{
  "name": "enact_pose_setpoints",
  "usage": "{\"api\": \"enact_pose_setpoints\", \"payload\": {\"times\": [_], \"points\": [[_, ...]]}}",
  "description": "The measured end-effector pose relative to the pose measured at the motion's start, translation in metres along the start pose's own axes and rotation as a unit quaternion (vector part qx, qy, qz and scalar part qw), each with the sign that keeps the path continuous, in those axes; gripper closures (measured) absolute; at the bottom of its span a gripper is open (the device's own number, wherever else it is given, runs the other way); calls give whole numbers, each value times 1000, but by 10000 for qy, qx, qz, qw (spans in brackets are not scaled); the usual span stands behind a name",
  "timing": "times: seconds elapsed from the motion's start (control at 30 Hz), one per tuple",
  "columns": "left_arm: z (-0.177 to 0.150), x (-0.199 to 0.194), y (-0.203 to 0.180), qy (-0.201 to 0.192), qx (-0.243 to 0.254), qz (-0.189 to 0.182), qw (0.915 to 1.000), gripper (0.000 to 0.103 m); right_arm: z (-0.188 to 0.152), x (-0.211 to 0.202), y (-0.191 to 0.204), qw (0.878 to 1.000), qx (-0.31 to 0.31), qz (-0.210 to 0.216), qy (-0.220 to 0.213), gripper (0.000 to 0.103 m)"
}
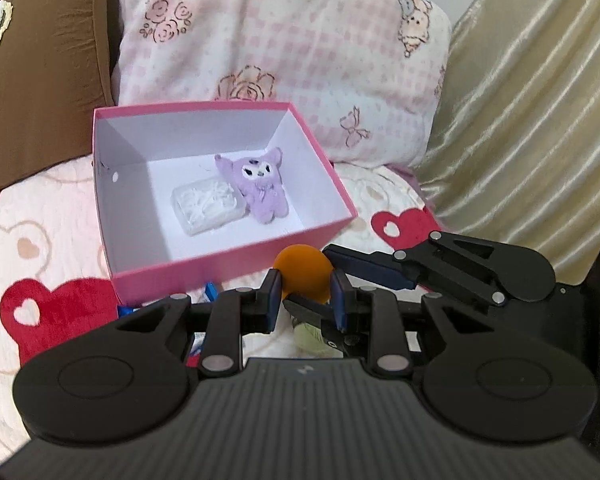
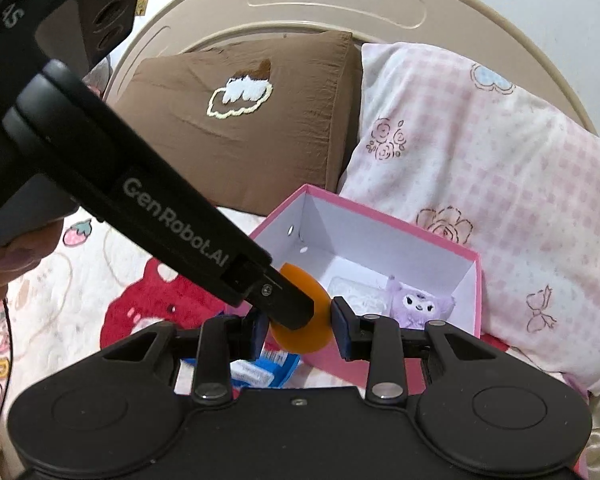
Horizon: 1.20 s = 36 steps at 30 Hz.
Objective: Organize objects
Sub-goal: 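Lift the orange ball with both grippers and carry it over the pink box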
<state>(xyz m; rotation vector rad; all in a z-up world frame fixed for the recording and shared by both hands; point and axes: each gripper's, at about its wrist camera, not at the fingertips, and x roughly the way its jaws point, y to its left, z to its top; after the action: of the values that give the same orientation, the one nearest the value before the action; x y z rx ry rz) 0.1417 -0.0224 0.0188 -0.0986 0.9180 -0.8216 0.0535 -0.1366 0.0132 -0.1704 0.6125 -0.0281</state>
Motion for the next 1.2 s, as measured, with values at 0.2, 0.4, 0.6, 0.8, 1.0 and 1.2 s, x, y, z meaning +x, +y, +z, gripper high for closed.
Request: {"api": "enact_pose_setpoints", "payload": {"times": [0.2, 0.4, 0.6, 0.8, 1.0, 1.2], "points": [[40, 5, 17, 58, -267, -118, 9996, 79, 34, 21, -22, 9994, 95, 187, 258, 65], [76, 19, 30, -2, -466, -53, 9989, 79, 64, 50, -43, 9989, 119, 207, 409, 65], [108, 47, 48, 62, -808, -87, 9967, 79, 89, 86, -77, 9926, 830, 321, 825, 65], [126, 90, 68, -40, -946, -12, 9955, 79, 93, 133, -107, 9848, 1353, 286, 1055, 65], [127, 130, 92, -81, -1126, 165, 9935, 79, 73, 188, -149, 9594, 2414, 754, 1252, 65], [127, 163, 107, -68, -1260, 216, 9918, 79, 59, 225, -155, 9592, 2400, 756, 1289, 65]]}}
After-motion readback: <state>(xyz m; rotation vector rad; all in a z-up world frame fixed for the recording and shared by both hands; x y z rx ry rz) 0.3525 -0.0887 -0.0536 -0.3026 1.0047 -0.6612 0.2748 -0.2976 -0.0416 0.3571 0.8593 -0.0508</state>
